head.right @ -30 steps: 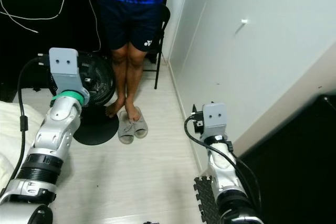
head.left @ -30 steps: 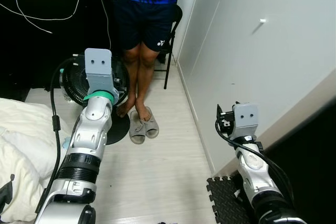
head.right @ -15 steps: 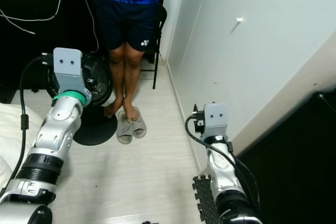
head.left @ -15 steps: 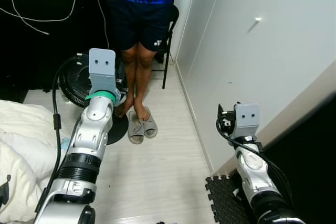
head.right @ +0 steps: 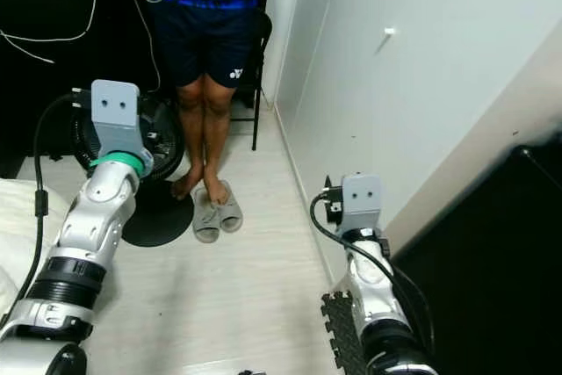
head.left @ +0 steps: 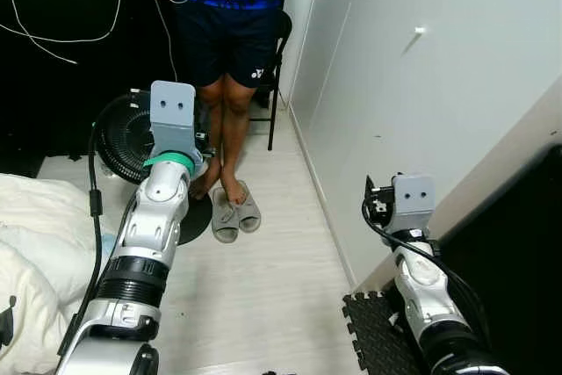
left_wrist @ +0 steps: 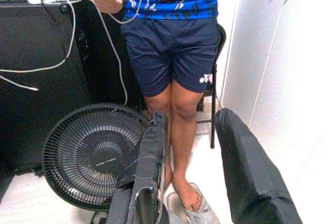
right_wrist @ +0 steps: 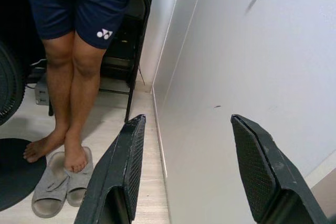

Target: Clean up the room

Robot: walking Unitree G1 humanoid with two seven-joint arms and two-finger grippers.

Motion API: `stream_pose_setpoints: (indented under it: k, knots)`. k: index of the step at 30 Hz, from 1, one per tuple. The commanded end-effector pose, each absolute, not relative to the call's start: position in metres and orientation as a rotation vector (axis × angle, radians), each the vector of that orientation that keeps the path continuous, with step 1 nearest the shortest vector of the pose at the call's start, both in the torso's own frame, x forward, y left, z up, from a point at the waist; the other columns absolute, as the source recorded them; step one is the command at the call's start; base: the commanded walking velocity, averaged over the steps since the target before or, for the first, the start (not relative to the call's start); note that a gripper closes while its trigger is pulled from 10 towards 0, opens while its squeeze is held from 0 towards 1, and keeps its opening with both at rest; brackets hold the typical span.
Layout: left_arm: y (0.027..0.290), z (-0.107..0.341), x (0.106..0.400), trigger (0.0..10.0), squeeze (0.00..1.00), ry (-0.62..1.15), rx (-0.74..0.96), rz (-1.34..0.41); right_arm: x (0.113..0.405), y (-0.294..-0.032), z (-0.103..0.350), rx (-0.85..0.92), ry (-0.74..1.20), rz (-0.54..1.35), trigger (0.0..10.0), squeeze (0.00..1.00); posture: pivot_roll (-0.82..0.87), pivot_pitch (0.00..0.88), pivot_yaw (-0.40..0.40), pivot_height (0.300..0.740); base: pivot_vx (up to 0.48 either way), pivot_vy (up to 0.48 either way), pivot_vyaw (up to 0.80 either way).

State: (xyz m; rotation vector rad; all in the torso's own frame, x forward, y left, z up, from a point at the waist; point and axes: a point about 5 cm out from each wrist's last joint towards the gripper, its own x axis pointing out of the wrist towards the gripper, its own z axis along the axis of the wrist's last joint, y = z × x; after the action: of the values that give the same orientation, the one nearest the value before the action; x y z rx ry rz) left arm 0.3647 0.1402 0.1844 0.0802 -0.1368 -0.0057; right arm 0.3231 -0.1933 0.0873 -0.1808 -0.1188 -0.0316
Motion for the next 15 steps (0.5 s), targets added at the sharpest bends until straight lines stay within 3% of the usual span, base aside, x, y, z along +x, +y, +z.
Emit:
stream_pose_setpoints:
  k: [1, 15]
  knots:
    - [0.1352, 0.1852, 0.3653, 10.0, 0.0, -0.14, 0.083, -0.023, 0.3198, -0.1975, 0.0829, -0.181, -0.1, -0.049, 10.0, 0.0, -0.01, 0.009, -0.032, 0.74, 0.0, -0.39, 0.0]
    - [0.1314, 0.1863, 0.365, 10.0, 0.0, -0.142, 0.053, -0.053, 0.3192, -0.1977, 0.0822, -0.175, -0.098, -0.059, 10.0, 0.0, -0.01, 0.009, -0.024, 0.74, 0.0, -0.028, 0.0]
